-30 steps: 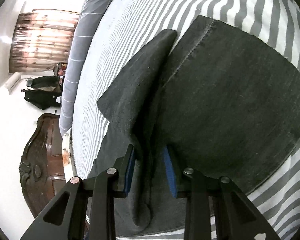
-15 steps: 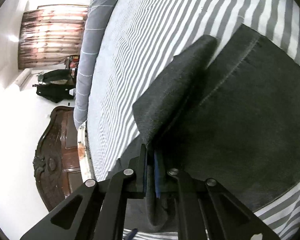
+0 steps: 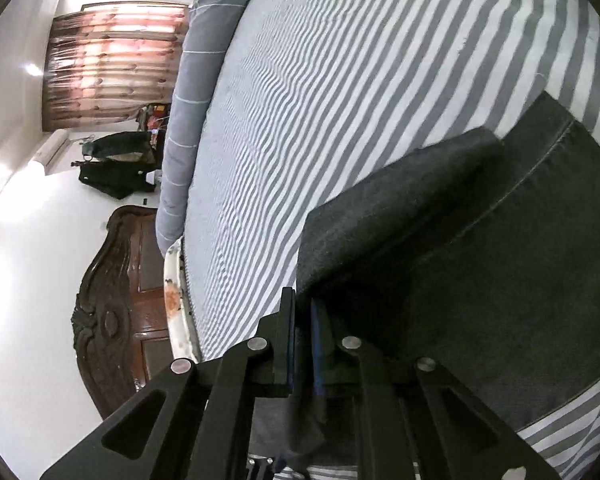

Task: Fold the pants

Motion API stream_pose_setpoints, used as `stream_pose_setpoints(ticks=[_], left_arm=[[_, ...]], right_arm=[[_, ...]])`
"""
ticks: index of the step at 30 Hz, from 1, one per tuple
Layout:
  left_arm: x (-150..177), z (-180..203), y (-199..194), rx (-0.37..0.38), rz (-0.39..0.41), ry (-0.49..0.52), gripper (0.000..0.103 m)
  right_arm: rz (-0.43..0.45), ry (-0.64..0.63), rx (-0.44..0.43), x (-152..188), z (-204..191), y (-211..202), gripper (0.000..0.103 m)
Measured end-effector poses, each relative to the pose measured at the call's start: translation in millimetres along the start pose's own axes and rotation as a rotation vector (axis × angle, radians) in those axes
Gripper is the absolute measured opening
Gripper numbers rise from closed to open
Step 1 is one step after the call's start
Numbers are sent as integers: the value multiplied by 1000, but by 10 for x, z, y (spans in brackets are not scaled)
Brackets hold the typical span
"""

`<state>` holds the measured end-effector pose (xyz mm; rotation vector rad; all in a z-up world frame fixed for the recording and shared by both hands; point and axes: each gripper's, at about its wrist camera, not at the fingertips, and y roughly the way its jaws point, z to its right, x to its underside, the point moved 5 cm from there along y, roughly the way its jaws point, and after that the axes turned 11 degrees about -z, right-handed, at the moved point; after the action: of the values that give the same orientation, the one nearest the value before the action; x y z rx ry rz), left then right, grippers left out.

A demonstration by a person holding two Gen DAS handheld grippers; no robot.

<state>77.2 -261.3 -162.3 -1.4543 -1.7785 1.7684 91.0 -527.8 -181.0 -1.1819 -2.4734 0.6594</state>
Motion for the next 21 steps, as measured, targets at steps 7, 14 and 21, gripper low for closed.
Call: stream_pose_setpoints(ticks=[7,14,21], left_arm=[[-87,-270,-114,42,13,-65,8],[-6,-224,-78,73,-8,-62,8],[52,-218,-7,98,-32,-74,8]], right_arm=[[80,60,-2,-140,289,-266,32],[73,53,39,-356,222,-228,32],[14,-28,84,-703,-159,144,32]])
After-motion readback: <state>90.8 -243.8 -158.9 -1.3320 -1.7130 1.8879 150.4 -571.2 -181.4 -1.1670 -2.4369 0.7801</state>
